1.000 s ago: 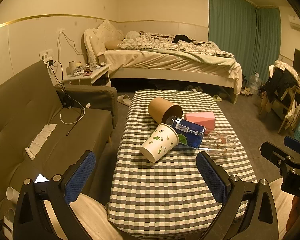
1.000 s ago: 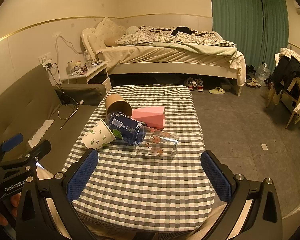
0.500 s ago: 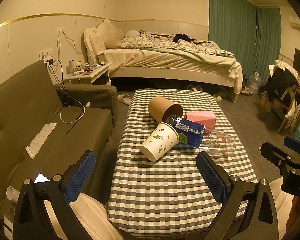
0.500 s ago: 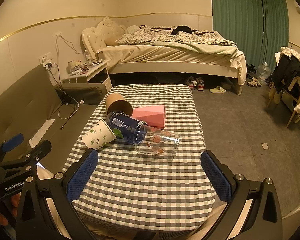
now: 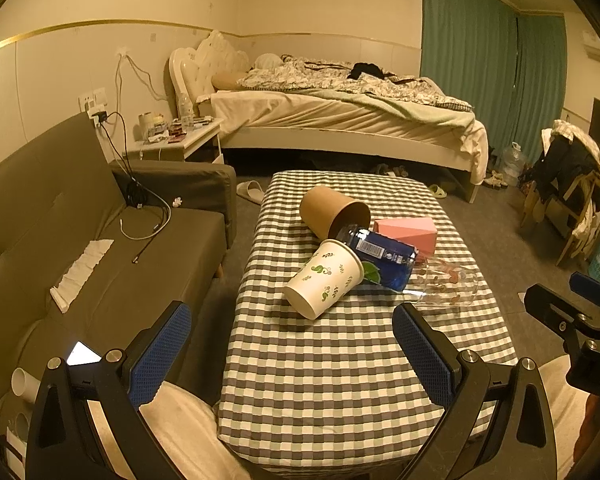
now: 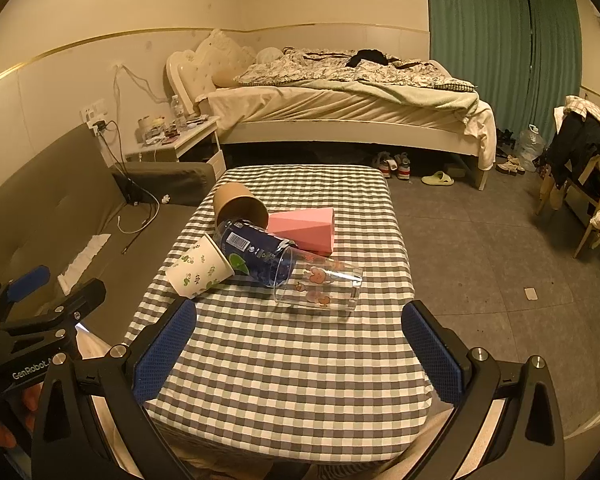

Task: Flip cup upside down
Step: 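Move the right tool toward the brown kraft cup lying on its side, then grasp the brown kraft cup with the right gripper and lift it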

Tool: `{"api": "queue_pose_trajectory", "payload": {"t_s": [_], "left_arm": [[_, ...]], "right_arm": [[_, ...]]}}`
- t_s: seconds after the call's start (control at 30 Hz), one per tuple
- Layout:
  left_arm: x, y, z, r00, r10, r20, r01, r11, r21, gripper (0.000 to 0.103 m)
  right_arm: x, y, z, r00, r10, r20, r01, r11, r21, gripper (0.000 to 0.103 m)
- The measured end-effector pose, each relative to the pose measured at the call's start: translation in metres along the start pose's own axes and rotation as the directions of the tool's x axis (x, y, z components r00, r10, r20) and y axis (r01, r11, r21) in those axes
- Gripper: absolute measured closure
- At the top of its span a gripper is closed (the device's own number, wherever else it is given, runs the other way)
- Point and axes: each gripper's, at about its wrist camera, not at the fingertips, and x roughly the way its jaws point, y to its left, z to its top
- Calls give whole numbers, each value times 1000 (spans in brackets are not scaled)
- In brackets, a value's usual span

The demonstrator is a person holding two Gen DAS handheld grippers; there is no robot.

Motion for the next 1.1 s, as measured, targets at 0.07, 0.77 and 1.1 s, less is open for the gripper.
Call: {"api": "queue_pose_trajectory", "payload": {"t_s": [0.07, 0.77, 1.1], "left_arm": [[8, 4, 4, 1000, 2, -16, -2, 1000, -10, 0], [151, 107, 67, 979, 124, -162, -150, 976, -157, 0], [200, 130, 57, 961, 126, -245, -173, 967, -185, 0]], "right_arm": [[5, 2, 3, 1000, 6, -11, -6, 1000, -7, 0], [212, 94, 124, 970, 91, -226, -150, 954, -260, 0], [322, 115, 123, 903, 12, -430, -178, 921, -347, 0]]}}
